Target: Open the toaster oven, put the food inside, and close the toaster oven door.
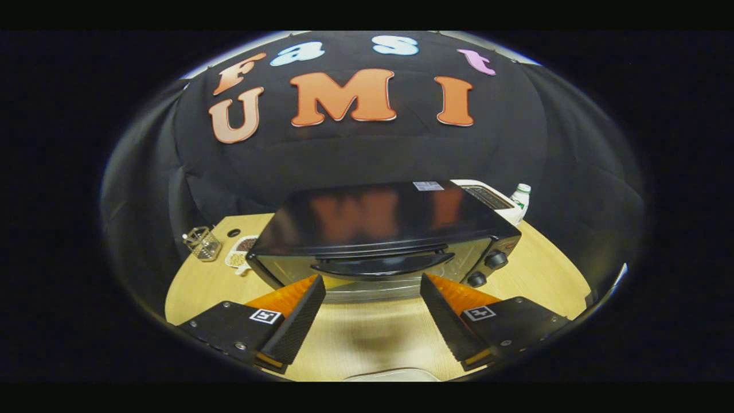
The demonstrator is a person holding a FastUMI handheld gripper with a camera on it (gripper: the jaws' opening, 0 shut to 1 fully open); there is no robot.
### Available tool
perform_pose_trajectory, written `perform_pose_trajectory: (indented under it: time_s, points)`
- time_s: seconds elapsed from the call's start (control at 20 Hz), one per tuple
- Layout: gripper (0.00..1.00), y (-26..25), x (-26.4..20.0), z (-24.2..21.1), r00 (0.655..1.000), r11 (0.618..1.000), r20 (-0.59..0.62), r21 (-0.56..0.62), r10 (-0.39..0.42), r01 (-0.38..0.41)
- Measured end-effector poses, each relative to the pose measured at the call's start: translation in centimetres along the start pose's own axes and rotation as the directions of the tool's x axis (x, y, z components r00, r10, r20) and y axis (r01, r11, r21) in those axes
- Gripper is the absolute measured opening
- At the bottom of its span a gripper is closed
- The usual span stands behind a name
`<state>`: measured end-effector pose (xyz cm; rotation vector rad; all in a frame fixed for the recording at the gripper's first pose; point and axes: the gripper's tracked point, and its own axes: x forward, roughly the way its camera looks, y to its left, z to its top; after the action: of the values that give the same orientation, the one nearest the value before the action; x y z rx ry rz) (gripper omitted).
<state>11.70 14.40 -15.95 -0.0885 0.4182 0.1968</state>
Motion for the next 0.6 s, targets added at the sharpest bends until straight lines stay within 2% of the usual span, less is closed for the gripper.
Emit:
perform_pose_trajectory:
  time_s: [0.6]
  points:
    - [0.99, -2.7, -9.8, 9.3, 0.986, 0.999, 0.163, -0.003, -0.039, 0.04]
